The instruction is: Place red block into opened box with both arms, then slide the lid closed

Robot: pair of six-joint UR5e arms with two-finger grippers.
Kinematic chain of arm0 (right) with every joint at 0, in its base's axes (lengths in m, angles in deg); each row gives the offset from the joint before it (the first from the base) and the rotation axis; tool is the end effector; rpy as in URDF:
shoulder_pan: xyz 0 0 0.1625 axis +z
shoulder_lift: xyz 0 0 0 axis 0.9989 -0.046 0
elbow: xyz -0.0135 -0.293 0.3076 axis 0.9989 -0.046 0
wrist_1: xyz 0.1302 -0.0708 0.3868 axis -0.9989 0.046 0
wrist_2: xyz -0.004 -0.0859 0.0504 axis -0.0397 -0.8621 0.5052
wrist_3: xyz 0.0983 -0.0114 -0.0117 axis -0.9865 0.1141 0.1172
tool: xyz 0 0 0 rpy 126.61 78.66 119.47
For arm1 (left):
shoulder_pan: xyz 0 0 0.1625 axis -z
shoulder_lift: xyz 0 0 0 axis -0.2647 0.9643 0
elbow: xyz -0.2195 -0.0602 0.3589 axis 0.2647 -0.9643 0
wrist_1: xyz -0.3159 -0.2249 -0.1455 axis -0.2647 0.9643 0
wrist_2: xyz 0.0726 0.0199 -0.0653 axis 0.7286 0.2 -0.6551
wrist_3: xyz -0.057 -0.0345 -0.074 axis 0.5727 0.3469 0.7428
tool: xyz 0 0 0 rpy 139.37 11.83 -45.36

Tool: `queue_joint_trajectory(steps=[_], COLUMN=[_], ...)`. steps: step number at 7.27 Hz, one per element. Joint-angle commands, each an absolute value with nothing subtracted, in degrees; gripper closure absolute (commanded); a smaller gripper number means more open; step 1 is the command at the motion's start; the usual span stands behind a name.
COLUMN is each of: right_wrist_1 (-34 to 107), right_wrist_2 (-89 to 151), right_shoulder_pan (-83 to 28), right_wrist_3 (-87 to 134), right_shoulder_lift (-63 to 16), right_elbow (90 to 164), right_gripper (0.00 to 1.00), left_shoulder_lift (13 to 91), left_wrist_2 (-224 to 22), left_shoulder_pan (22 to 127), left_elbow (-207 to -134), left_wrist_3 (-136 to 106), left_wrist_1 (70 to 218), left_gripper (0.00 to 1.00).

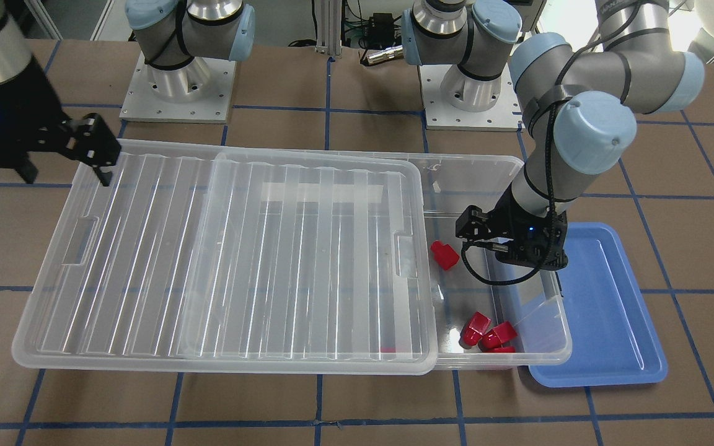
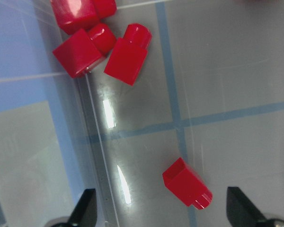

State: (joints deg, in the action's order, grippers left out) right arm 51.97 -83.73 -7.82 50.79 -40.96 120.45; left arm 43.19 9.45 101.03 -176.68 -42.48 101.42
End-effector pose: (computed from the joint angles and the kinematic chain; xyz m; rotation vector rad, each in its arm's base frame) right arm 0.0347 -0.5316 0.4994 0.0155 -3.1053 0.0675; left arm -0.0934 -0.5569 0.3548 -0.2282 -3.1082 -0.0552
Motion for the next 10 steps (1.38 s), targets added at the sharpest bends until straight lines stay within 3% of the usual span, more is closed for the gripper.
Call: queue_joint_trajectory(steps=[1, 4, 10], right_wrist_1=[53.7, 65.8, 67.2], right_wrist_2=[-83.5, -83.3, -76.2], right_shoulder_pan=[-20.9, -24.4, -15.8], right_wrist_3=[64.6, 64.2, 56.4], right_shoulder_lift=[-40.8, -38.7, -37.4], right_elbow=[125.8, 137.7, 139.8], right_gripper=[0.00, 0.00, 0.00], left_shoulder_lift=[40.5, 34.2, 33.7], left_wrist_2=[10.4, 10.5, 10.0], left_shoulder_pan=[101.6, 101.9, 102.8], left_elbow=[-165.7, -163.3, -164.6], left_wrist_3=[-38.4, -38.8, -38.8], left_wrist_1=[115.3, 119.7, 119.2], left_gripper=[0.00, 0.00, 0.00])
